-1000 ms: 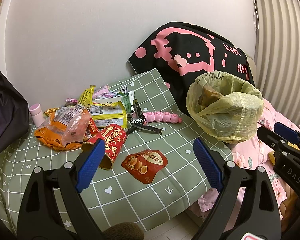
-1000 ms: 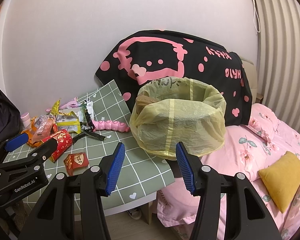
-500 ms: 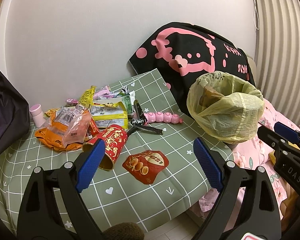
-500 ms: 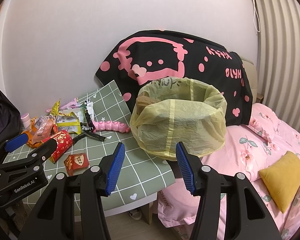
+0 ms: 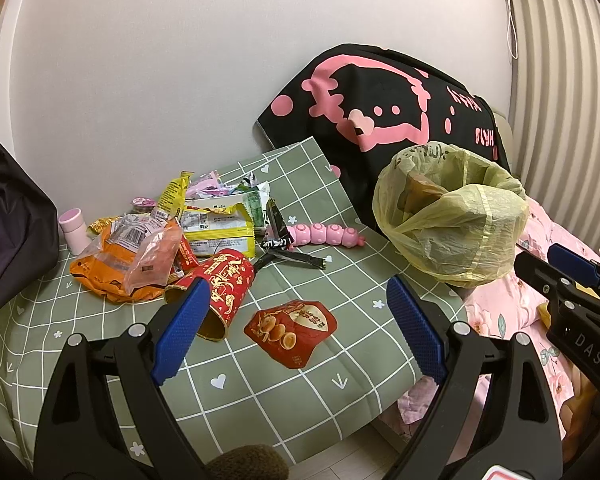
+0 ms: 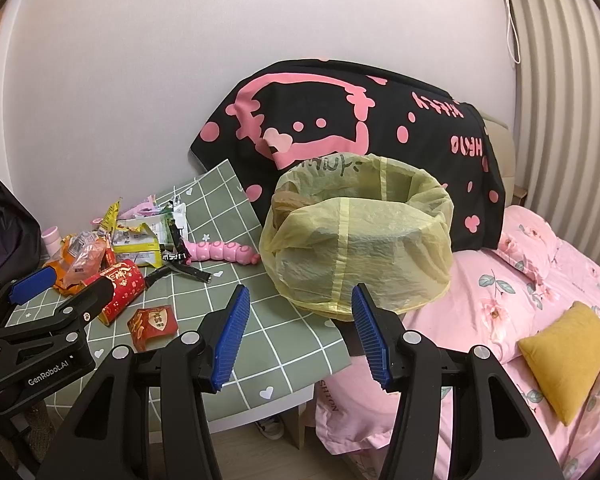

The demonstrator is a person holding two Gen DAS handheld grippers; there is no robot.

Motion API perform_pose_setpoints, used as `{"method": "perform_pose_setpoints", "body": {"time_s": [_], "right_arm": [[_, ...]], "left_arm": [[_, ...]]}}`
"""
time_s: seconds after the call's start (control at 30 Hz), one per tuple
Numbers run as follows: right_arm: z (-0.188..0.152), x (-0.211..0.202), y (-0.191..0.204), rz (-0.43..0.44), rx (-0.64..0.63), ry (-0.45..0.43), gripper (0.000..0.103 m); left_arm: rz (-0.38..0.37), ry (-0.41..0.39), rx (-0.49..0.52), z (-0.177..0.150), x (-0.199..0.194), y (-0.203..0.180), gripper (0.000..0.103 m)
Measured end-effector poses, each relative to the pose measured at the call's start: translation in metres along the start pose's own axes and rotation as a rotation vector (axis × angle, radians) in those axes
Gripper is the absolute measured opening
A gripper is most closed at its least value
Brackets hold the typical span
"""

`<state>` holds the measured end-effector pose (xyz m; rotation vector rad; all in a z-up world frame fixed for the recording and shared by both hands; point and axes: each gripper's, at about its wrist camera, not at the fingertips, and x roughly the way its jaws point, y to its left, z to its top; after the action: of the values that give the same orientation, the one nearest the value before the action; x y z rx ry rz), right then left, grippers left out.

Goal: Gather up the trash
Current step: 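Grasp the red paper cup with the left tool while the right tool grasps the red snack packet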

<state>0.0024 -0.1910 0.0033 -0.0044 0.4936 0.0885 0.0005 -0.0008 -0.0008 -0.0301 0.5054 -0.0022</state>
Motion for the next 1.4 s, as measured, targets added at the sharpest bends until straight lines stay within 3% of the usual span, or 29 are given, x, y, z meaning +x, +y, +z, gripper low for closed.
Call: {"method": "perform_pose_setpoints", "body": {"time_s": [1.0, 1.23, 1.4], "right_arm": [[-0.001, 0.000, 0.001, 0.002, 0.000, 0.004, 0.050], [-0.008, 0.025, 0.002, 0.026, 0.016, 0.061, 0.050], [-0.016, 0.048, 0.012, 0.075, 0.019, 0.137, 0.050]], "left_arm": [[0.003, -0.002, 0.001, 0.001, 0.000, -0.001, 0.085], [-0.028, 0.007, 0.038, 0.006, 0.019, 0.018, 0.085], [-0.058, 0.063, -0.012, 0.013, 0.044, 0.060, 0.086]]}}
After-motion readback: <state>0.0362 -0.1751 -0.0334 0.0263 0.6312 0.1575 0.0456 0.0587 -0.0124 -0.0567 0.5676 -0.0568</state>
